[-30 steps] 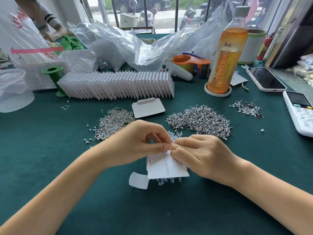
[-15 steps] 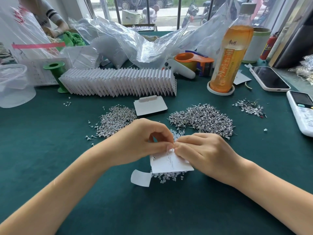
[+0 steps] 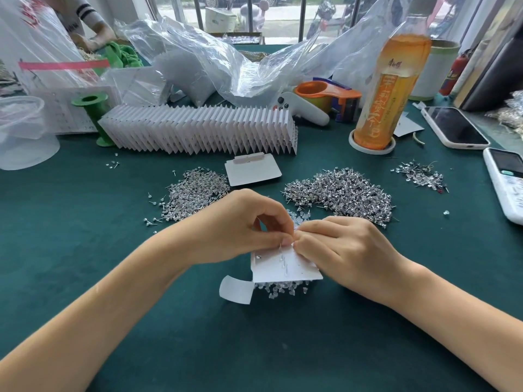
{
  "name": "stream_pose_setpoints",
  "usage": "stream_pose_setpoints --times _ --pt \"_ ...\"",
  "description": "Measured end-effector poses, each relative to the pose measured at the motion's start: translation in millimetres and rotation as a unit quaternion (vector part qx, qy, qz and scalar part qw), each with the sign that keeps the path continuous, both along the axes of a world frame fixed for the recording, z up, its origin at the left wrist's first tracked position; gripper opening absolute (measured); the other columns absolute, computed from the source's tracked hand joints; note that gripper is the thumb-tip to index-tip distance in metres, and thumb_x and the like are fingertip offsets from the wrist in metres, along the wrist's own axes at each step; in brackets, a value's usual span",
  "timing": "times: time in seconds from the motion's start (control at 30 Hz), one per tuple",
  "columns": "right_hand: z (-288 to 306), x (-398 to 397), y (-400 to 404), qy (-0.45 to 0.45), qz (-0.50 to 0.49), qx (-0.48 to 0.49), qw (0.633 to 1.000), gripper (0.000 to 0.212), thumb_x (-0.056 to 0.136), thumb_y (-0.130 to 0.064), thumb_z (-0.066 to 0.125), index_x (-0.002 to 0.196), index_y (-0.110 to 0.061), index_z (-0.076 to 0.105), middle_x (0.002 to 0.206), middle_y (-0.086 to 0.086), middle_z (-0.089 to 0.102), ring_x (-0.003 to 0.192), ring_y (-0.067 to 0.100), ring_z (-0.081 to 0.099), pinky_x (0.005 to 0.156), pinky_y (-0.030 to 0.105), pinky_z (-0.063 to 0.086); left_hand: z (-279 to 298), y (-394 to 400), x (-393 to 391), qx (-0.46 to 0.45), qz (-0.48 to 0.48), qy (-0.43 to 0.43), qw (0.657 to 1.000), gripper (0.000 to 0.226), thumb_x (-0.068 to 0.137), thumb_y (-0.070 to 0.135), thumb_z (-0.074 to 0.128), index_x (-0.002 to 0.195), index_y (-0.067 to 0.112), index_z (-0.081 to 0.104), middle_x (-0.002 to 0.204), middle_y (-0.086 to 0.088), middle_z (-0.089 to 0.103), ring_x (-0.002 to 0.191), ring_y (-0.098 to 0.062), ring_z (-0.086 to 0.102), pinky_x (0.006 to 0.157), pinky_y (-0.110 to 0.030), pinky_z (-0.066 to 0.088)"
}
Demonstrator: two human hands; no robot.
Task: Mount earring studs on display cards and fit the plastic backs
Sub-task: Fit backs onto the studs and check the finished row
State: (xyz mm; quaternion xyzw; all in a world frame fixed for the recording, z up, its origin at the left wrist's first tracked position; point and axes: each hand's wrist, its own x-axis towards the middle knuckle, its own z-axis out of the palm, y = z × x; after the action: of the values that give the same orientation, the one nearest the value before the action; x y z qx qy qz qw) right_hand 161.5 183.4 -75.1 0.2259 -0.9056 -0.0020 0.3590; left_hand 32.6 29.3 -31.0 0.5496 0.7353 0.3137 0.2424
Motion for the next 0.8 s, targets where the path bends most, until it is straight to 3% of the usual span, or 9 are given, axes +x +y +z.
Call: stream_pose_setpoints --times 0.37,0.6,0.8 --pt "1.3 2.2 -2.9 0.015 0.005 0.005 1.000 0.037 0.097 0.000 0.045 0.063 -0.009 0.056 0.057 0.005 0.057 0.056 0.026 0.063 0.046 0.032 0.051 8.0 7.2 -2.5 -0.031 -0.034 -0.027 0.999 0.004 0.081 0.016 0.072 0.084 0.016 0.073 0.072 0.018 0.067 0.068 0.004 0.059 0.069 -0.018 0.050" --pt "1.3 0.8 -2.5 0.019 -0.014 -0.001 1.000 0.033 0.091 0.003 0.050 0.061 -0.006 0.059 0.058 0.005 0.061 0.058 0.026 0.065 0.045 0.032 0.049 4.3 1.9 -4.3 0.008 0.013 -0.109 0.994 0.004 0.080 0.013 0.072 0.084 0.011 0.073 0.079 -0.004 0.073 0.071 -0.008 0.064 0.073 -0.026 0.054" --pt "1.5 2.5 -2.8 0.014 -0.011 0.008 1.000 0.036 0.095 0.001 0.047 0.061 -0.009 0.056 0.057 0.004 0.057 0.057 0.024 0.063 0.045 0.032 0.049 2.7 4.0 -1.7 -0.004 0.001 -0.045 0.999 0.004 0.083 0.016 0.071 0.085 0.014 0.073 0.079 0.001 0.072 0.073 -0.006 0.064 0.075 -0.034 0.055"
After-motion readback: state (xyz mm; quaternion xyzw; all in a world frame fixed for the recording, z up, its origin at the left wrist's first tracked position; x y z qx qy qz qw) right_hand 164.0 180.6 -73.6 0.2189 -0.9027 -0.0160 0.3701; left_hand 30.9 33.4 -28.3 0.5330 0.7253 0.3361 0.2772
